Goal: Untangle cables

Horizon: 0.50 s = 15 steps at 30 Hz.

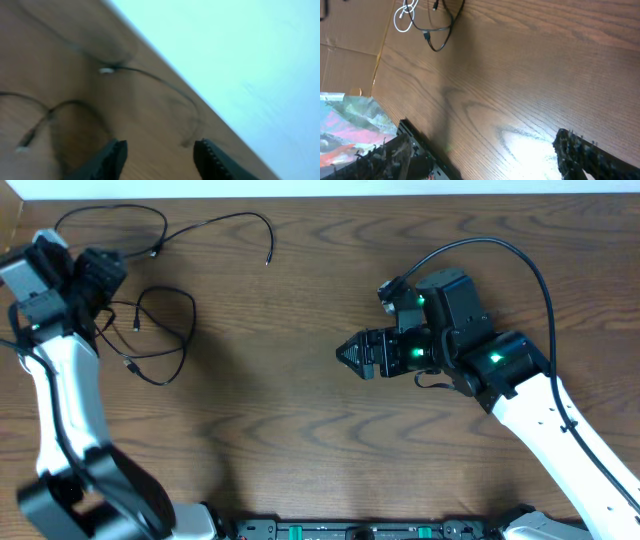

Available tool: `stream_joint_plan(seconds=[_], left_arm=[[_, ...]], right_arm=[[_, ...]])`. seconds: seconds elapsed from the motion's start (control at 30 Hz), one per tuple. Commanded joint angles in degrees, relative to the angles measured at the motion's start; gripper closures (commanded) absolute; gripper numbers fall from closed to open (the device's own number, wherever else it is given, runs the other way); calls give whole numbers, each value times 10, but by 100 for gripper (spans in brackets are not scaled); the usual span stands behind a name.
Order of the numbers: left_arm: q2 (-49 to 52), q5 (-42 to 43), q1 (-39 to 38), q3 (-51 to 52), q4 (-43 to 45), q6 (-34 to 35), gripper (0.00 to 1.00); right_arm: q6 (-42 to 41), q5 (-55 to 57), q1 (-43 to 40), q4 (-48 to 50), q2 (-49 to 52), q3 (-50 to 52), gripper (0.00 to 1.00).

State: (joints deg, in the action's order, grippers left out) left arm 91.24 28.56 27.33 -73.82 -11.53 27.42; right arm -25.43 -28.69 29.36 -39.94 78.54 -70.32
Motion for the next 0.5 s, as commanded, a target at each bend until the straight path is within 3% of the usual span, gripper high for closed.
stream_joint_plan(seconds=[0.0,0.13,0.3,0.47], left_arm=[[-117,47,-91,-3,2,-49,37],[-182,46,-229,-3,-24,-129,10],[-231,-58,-396,-3,-84,-202,8],[-278,-196,-485,-3,-134,-203,7]], right_arm=[[2,-2,-17,-2,2,-4,6],[1,-9,-46,-14,0,-4,1],[2,-7,-94,-85,-17,-4,1],[32,6,-137,-134,-67,-4,7]])
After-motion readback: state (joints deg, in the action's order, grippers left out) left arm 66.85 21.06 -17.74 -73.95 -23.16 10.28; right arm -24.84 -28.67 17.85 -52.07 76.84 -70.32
